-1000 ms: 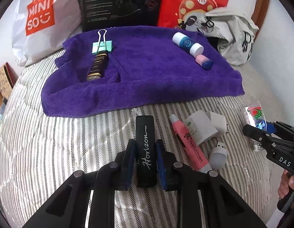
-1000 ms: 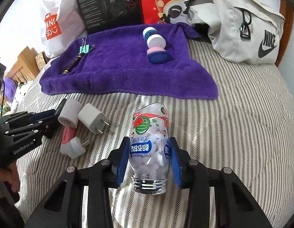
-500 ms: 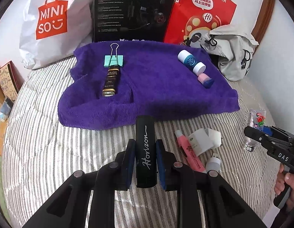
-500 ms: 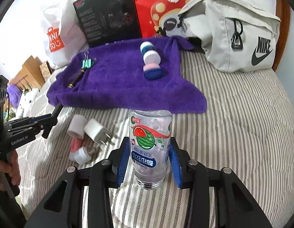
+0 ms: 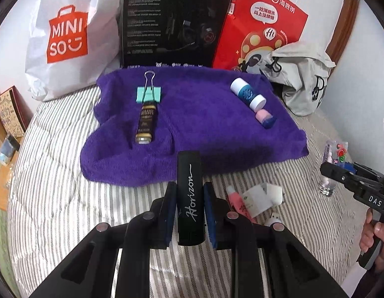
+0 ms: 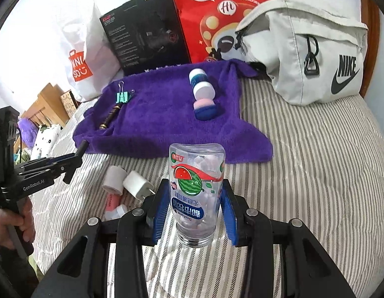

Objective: Organize rigid objects
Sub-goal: 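Place clear pill bottle on towel with right tool while left tool carries Horizon case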

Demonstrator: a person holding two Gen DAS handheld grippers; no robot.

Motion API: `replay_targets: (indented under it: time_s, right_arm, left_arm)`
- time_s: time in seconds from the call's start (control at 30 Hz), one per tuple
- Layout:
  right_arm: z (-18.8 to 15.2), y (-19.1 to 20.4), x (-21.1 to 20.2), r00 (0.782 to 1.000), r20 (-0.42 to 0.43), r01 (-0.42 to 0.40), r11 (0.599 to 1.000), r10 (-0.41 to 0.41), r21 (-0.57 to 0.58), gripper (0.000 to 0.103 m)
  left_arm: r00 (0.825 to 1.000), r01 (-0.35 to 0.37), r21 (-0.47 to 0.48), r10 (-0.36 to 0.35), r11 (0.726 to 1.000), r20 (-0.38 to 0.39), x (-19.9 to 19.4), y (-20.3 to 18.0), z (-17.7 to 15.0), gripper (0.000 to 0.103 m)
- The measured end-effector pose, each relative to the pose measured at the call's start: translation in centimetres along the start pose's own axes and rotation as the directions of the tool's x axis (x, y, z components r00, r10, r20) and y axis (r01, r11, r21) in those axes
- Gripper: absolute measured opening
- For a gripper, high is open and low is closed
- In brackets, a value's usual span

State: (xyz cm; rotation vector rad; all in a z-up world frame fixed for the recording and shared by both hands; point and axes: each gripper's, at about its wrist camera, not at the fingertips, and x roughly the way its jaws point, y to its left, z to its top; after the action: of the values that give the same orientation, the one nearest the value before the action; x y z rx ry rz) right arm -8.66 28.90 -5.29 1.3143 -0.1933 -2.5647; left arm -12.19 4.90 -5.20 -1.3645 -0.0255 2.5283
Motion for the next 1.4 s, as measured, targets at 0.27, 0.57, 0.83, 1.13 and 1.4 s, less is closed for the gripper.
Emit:
replay_targets:
  time_s: [0.27,0.57,0.83,1.13,1.4]
  right_arm:
    - [3.2,0.7,0.2,0.999,0.019,-0.027,0.999,0.028,-0.03,0.04]
    - [9.0,2.7,3.1,0.997,0.022,-0.068,0.991,0.071,-0.113,0.04]
    - [12.7,4.9,10.1,0.996,-0.07,-0.072,0.984,0.061,-0.165,0.04]
    - [14.3,5.9,15.2,0.992,-0.13,-0.021,0.984,-0.002,-0.178,0.04]
    - [15.0,7.1,17.8,0.985,-0.156,0.04,0.971,-0.079,-0.236,0.04]
  left_arm:
    - [1.0,-0.009,-0.005,0.009,1.0,0.027,-0.2,0.4,2.0,0.021]
    - [1.0,-0.02,-0.022,0.02,1.0,0.022,0.5,1.9,2.8,0.021]
    - [1.0,-0.014,-0.039,0.015,0.999,0.02,0.8,3.2,3.1,0.021]
    - [1.0,-0.008,-0.058,0.01,0.998,0.022,1.0,4.2,3.2,0.021]
    - [1.0,-0.007,-0.064,0.008,0.998,0.018,1.1,4.7,3.2,0.021]
